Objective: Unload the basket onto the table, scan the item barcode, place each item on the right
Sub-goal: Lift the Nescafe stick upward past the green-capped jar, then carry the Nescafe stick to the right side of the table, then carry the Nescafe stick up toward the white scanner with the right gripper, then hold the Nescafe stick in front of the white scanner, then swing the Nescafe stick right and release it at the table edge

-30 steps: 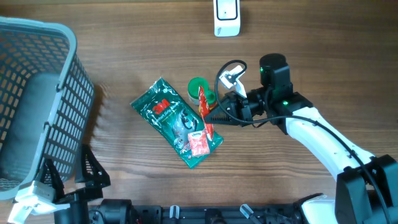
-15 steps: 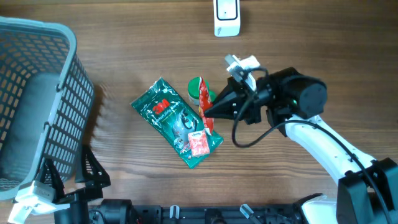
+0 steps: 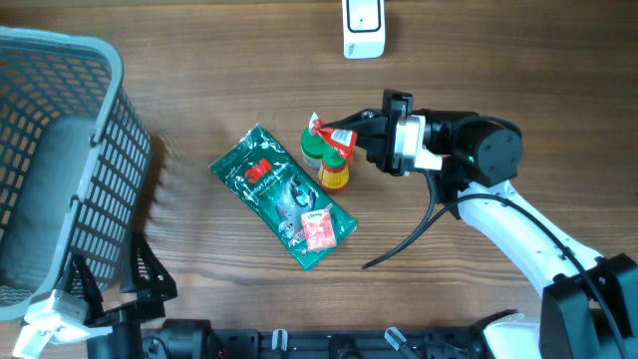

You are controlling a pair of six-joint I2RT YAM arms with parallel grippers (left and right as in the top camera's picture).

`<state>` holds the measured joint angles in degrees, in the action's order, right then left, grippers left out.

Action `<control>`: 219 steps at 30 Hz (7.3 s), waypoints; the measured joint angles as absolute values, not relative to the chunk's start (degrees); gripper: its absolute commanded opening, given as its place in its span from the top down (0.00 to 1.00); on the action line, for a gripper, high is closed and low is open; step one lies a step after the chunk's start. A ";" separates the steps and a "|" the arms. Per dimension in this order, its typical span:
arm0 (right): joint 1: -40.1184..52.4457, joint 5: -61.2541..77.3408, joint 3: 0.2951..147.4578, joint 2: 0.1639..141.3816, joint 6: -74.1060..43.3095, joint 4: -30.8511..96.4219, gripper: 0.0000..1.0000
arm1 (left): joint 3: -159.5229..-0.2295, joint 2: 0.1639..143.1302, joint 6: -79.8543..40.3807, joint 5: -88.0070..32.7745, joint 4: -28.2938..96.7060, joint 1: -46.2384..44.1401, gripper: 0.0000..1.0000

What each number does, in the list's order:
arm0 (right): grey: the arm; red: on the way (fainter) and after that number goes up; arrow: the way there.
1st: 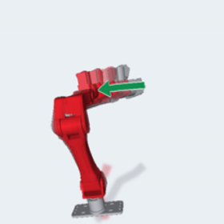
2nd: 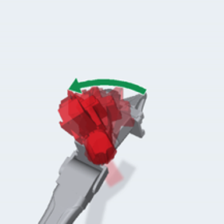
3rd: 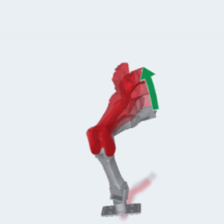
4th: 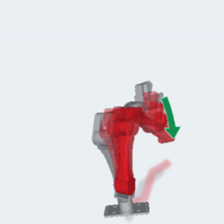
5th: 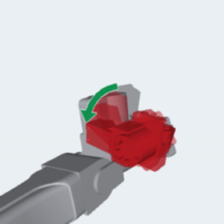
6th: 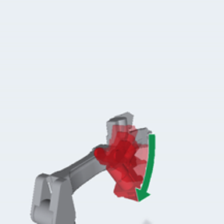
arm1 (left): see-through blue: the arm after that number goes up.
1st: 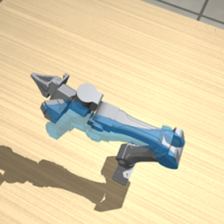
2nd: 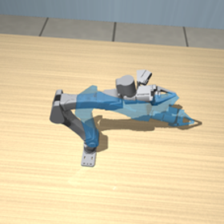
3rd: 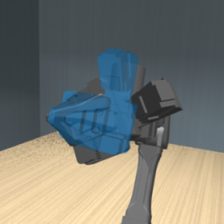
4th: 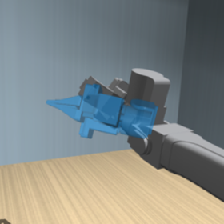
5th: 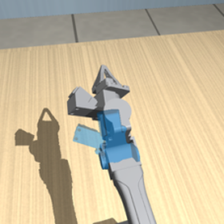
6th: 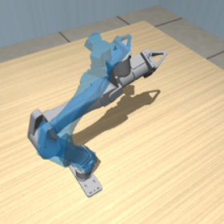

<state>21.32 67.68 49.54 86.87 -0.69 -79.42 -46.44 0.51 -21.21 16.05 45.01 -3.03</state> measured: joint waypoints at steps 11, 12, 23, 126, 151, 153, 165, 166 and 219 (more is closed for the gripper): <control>21.32 67.57 49.54 86.65 4.01 -90.41 0.96 | -46.44 0.51 -21.21 16.05 45.01 -3.03 0.00; 21.32 68.47 49.54 86.65 4.03 -90.43 0.96 | -46.44 0.51 -21.19 16.05 45.01 -3.03 0.00; 21.32 76.77 49.54 86.63 -20.27 -89.34 0.96 | -46.44 0.51 -21.21 16.05 45.01 -3.03 0.00; -6.42 38.04 55.11 63.92 -25.50 47.83 0.95 | -46.44 0.47 -21.21 16.25 45.01 -3.03 0.00; 7.84 34.41 56.86 82.19 -31.07 27.92 0.95 | -46.44 0.47 -21.21 16.25 45.01 -3.03 0.00; 7.84 34.39 58.13 84.33 -31.09 27.75 0.95 | -46.44 0.47 -21.21 16.25 45.01 -3.03 0.00; 12.73 28.80 89.97 109.10 -27.68 32.56 0.95 | -46.44 0.47 -21.19 16.25 44.99 -3.03 0.00; 13.08 27.90 92.79 111.59 -27.09 32.95 0.95 | -46.44 0.47 -21.19 16.25 45.01 -3.03 0.00; -27.79 -21.10 112.16 124.14 -32.10 69.78 0.95 | -46.44 0.47 -21.21 16.25 45.01 -3.03 0.00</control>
